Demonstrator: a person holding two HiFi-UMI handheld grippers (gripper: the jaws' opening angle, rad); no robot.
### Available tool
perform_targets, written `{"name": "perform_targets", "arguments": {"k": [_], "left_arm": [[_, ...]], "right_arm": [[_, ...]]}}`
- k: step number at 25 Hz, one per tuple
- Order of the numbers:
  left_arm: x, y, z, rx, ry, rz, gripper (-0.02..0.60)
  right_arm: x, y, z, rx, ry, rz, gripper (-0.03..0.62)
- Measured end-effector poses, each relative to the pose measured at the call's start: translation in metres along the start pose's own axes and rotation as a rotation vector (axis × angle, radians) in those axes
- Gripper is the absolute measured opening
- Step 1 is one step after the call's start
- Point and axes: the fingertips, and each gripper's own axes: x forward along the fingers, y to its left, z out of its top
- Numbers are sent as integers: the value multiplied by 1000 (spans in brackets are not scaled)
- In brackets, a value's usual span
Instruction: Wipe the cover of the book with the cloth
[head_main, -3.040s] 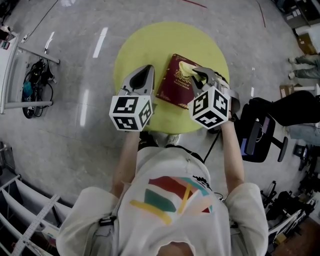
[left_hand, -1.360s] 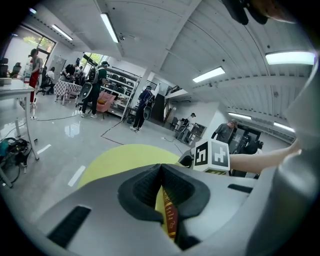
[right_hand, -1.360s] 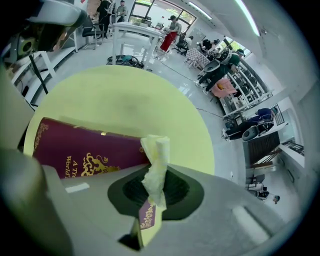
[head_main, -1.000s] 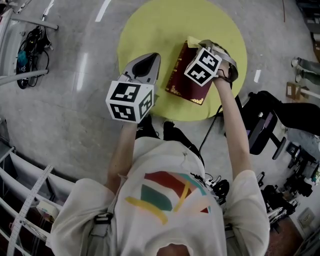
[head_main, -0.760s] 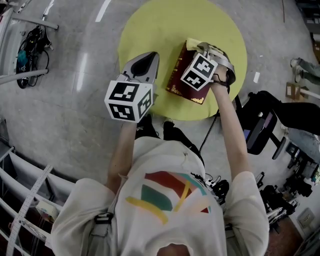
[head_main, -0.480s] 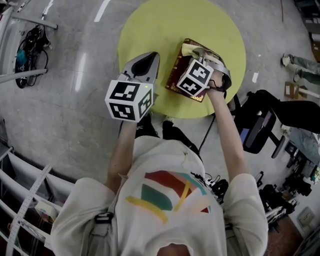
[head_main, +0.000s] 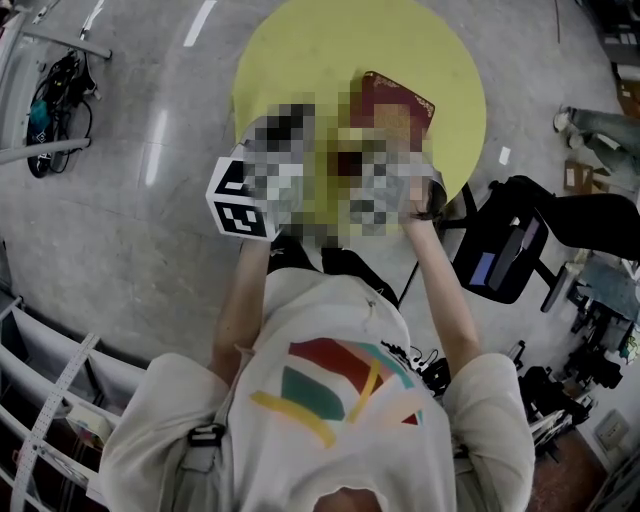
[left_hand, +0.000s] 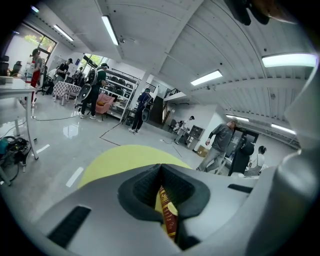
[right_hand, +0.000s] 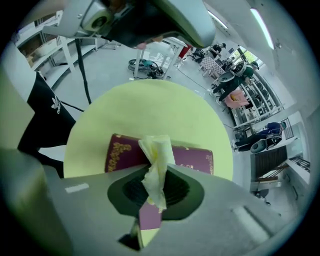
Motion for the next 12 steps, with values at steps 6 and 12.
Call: {"name": "perform_targets", "arguments": {"k": [6,12], "left_arm": [[-1,1,-1,-10,-9,6,15],[-4,1,-2,-17,-5,1,16]], "right_arm": [[-20,51,1,-8,-45,81,29],[-30,75,2,-13,-51,114,29]]}}
